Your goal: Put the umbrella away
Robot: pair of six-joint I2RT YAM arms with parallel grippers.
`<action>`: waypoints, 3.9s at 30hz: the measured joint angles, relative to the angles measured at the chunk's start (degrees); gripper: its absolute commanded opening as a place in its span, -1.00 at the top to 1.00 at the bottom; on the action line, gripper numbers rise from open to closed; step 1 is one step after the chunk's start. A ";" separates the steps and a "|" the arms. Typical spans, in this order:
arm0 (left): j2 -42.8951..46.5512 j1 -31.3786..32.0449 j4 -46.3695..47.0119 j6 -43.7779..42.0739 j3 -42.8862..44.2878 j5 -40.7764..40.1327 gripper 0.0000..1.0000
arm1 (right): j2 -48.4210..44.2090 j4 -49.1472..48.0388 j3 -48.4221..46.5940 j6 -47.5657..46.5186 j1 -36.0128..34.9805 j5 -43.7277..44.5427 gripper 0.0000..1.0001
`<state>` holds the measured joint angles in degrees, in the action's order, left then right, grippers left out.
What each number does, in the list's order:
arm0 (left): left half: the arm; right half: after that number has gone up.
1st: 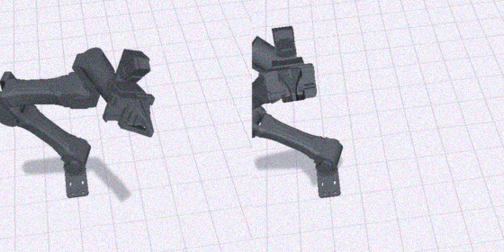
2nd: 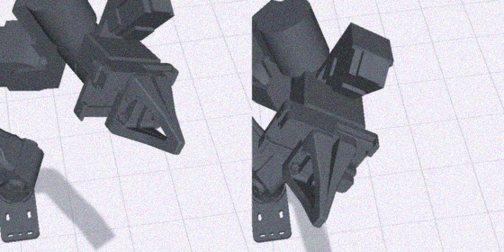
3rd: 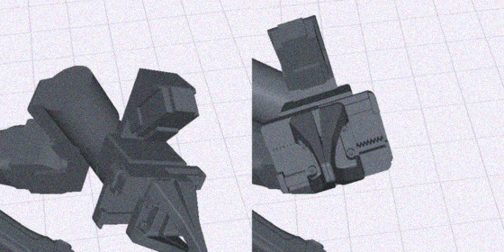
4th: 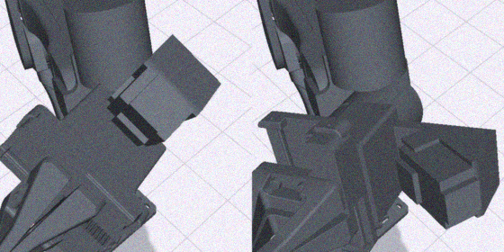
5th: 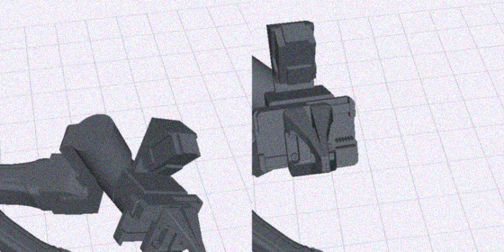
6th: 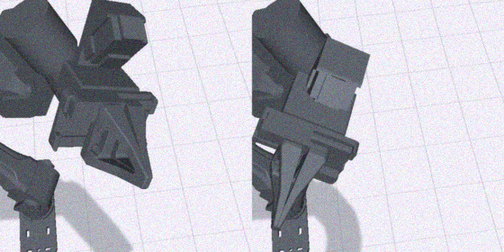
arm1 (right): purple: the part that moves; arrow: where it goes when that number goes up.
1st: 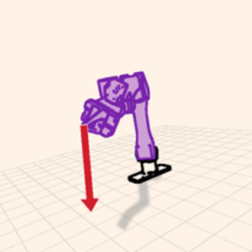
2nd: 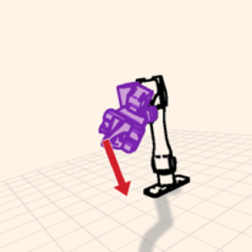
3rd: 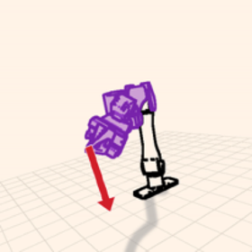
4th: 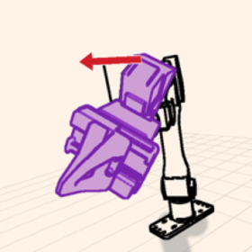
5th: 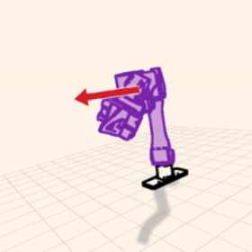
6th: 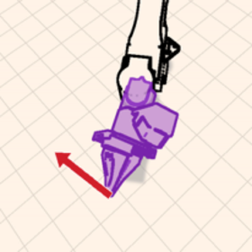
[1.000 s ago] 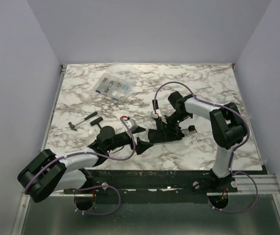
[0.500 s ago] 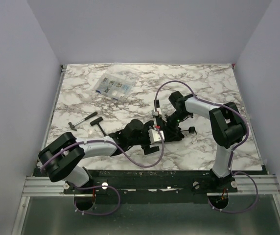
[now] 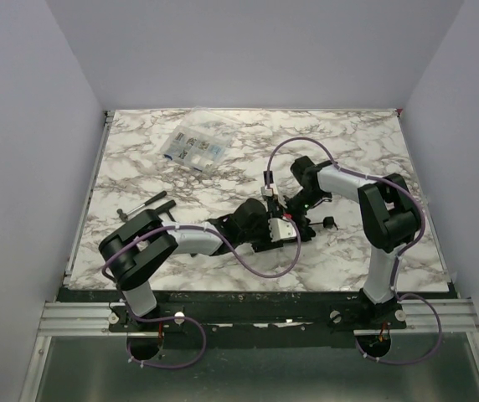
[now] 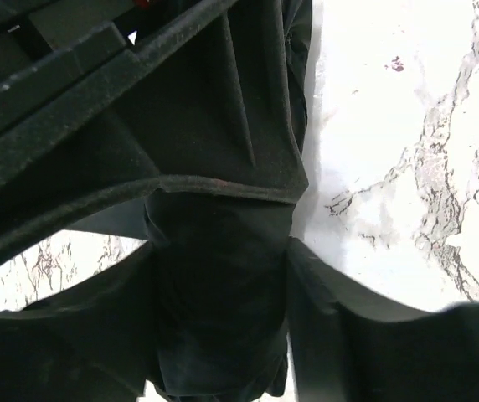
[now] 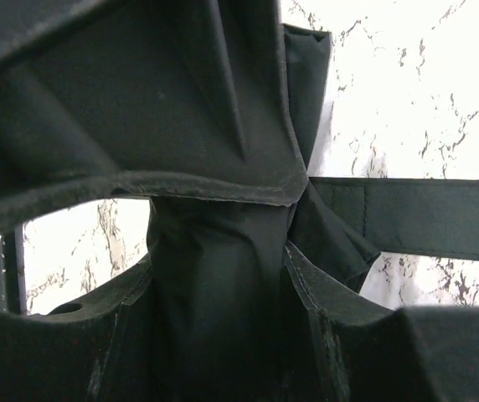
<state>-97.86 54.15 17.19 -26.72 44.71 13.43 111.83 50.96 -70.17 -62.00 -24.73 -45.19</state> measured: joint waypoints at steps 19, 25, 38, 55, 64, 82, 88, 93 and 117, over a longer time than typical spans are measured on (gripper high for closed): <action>-6.64 -9.14 -6.49 20.87 8.09 17.88 1.00 | -2.38 11.26 -13.07 -6.45 16.92 -3.48 -0.99; -13.66 -13.44 -11.56 28.57 15.50 30.03 1.00 | -19.28 12.98 -3.28 -30.71 17.55 -9.42 -0.99; -22.93 -18.03 -19.61 38.38 21.88 50.53 1.00 | -33.62 -23.61 31.50 -34.73 2.10 -0.87 -0.99; -24.85 -18.38 -24.72 46.69 24.48 53.13 0.21 | -29.92 -32.11 32.37 -22.45 -2.21 8.92 0.55; -15.63 -22.64 -9.29 58.95 14.64 42.95 -0.39 | -22.10 -25.86 22.86 -12.85 -2.64 8.66 0.63; 16.39 -24.22 19.69 37.16 -17.20 23.26 -0.93 | -7.87 -10.69 7.65 -2.03 -1.92 3.65 0.76; 19.39 -13.42 10.38 16.74 -14.43 19.69 -0.94 | -7.56 -10.84 7.78 -0.39 -1.70 2.78 0.76; 15.26 -10.49 4.68 6.12 -9.14 16.61 -0.90 | -7.58 -11.15 8.02 -0.07 -1.55 2.47 0.76; -0.31 -9.09 -9.25 0.00 2.36 18.21 0.82 | -7.50 -10.56 8.79 2.43 0.02 -0.76 0.06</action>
<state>-98.17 45.06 7.94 -26.72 47.07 31.64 104.33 40.40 -61.39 -59.57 -24.71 -45.95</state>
